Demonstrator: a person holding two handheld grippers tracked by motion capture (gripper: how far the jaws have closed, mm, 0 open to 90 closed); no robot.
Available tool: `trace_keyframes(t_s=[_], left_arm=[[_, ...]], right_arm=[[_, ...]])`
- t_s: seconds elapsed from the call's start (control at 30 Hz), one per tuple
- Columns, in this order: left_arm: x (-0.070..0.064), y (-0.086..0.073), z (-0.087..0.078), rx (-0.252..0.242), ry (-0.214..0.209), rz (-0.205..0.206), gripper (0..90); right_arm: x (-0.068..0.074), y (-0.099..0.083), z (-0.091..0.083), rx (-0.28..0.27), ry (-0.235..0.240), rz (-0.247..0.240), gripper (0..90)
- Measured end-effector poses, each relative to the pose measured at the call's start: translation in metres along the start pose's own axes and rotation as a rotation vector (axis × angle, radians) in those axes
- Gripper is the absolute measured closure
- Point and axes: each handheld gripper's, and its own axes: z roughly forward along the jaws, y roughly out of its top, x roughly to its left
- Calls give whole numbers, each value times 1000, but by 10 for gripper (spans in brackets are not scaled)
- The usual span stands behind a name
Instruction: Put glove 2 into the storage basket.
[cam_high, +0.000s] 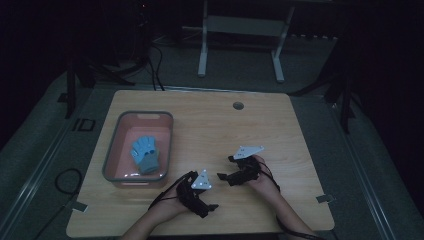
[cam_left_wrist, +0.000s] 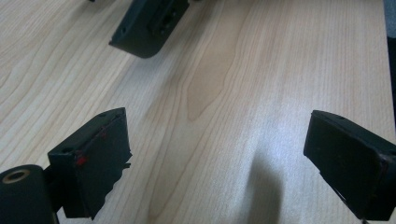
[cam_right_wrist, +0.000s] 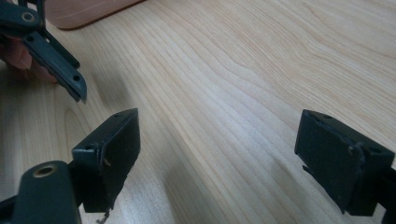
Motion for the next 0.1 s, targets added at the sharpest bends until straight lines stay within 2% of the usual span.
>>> trace_keyframes(t_s=[0.1], left_arm=[[0,0,-1,-14,0,0,75]], right_arm=[[-1,-1,0,-2,1,3,141]])
